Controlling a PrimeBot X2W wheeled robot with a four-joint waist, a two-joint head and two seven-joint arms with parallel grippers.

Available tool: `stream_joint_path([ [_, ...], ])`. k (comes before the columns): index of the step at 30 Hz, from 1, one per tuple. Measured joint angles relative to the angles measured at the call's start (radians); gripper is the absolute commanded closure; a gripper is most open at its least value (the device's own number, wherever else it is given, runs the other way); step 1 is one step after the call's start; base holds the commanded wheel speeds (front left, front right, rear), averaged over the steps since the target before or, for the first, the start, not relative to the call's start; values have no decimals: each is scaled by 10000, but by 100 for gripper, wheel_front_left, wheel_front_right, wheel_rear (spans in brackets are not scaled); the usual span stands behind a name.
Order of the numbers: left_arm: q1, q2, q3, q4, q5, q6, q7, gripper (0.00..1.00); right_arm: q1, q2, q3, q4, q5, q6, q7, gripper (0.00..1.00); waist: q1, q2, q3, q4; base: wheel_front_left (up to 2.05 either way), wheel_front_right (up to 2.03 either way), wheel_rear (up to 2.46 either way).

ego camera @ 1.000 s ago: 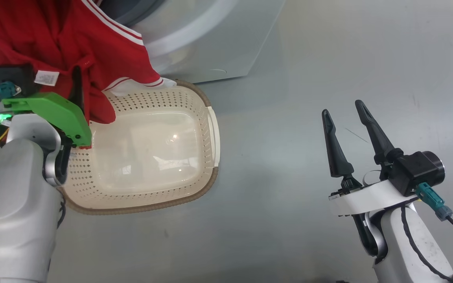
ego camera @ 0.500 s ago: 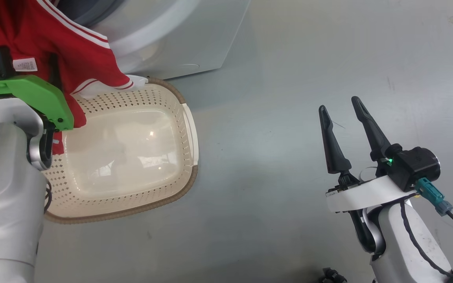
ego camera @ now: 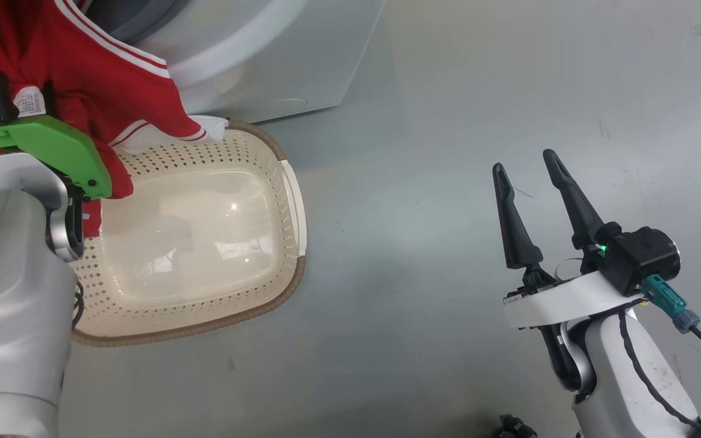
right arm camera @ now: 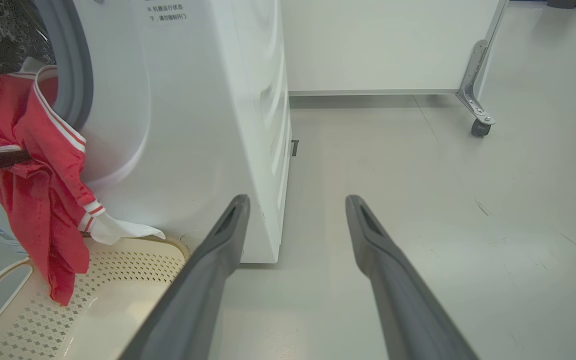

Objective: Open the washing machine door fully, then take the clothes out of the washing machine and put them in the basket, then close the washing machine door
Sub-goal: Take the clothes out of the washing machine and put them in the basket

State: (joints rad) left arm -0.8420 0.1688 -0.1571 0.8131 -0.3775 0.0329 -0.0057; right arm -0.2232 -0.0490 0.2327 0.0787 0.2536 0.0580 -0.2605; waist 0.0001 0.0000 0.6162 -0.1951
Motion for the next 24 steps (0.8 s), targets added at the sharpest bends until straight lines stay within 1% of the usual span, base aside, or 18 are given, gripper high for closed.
stream_joint_path([
  [2,0,-35,-10,31,0,-2,-88,100,-8,0,-4,2,0,-6,0,0,0,0,-3,20,0,0,0],
  [3,1,-180,-46,67,0,-40,-301,100,-12,8,-90,-2,-12,-86,0,0,0,0,-10,80,0,0,0],
  [5,11,-339,-79,84,0,-105,-523,100,-12,2,-157,-2,-27,-88,0,0,0,0,-20,167,0,0,0],
  [9,73,-483,-138,75,10,-132,-1057,100,-12,4,-209,0,-79,-90,0,0,0,0,-57,356,0,0,0],
  [13,359,-663,-268,-88,13,-297,-1655,100,-12,6,-286,2,-94,-92,0,0,0,0,-122,534,0,0,0],
  [17,607,-851,-405,-349,144,-309,-2263,100,-12,4,-318,15,-161,-92,0,0,0,0,-211,718,0,0,0],
  [24,1240,-917,-502,-1022,359,-384,-2435,100,-8,2,-314,150,-174,-88,0,0,0,0,-501,908,0,0,0],
])
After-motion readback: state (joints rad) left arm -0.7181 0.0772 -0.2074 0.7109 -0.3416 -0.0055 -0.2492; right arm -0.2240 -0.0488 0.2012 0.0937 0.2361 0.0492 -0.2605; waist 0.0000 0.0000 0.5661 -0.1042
